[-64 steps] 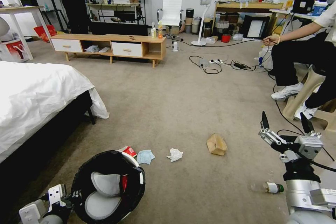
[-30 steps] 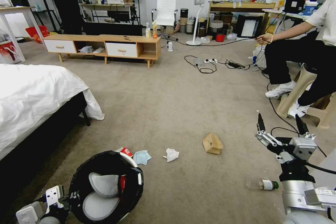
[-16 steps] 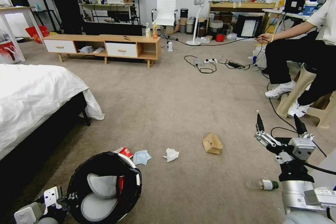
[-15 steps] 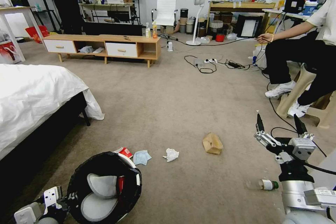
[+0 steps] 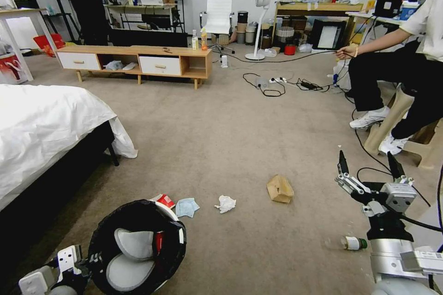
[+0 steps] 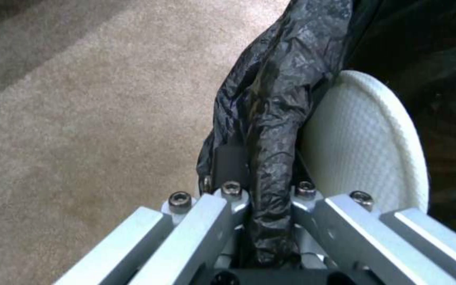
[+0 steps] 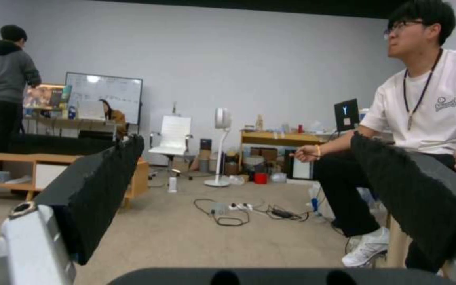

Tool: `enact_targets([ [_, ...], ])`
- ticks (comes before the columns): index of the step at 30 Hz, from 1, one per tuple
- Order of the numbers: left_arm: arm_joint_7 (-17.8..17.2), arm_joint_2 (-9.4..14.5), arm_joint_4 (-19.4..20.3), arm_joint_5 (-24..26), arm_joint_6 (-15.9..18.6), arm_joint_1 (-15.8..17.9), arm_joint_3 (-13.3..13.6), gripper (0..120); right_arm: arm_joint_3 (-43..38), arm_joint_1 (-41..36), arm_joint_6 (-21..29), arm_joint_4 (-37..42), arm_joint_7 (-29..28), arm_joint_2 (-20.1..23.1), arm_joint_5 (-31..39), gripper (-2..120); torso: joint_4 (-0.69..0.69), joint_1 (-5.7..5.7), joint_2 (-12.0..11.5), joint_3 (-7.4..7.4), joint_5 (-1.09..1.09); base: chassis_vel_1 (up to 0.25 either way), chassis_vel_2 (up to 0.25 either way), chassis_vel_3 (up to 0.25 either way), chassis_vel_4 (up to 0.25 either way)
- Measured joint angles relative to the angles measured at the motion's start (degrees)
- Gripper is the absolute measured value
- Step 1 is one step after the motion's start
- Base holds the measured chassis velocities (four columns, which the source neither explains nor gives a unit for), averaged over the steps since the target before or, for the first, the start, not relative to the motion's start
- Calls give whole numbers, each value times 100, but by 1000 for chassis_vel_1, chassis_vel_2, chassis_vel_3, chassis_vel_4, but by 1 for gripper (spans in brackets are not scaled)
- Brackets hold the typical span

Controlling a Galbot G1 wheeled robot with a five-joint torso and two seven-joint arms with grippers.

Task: Pick up the trash bin and place the garbage on the floor into it.

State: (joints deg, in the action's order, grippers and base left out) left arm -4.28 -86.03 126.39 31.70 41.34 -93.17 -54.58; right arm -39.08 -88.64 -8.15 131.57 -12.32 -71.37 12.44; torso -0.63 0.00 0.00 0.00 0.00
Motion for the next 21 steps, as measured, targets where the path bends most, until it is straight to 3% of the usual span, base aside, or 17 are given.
enact_targets([
  [13,5,-18,-13,-7,-6,1,5,2,-13,-6,-98,-48,55,12,24,100,0,0,0,0,0,0,0,0,0],
  [21,9,-37,-21,-23,-12,5,11,2,-3,0,-116,-87,61,19,20,100,0,0,0,0,0,-85,72,86,-85],
])
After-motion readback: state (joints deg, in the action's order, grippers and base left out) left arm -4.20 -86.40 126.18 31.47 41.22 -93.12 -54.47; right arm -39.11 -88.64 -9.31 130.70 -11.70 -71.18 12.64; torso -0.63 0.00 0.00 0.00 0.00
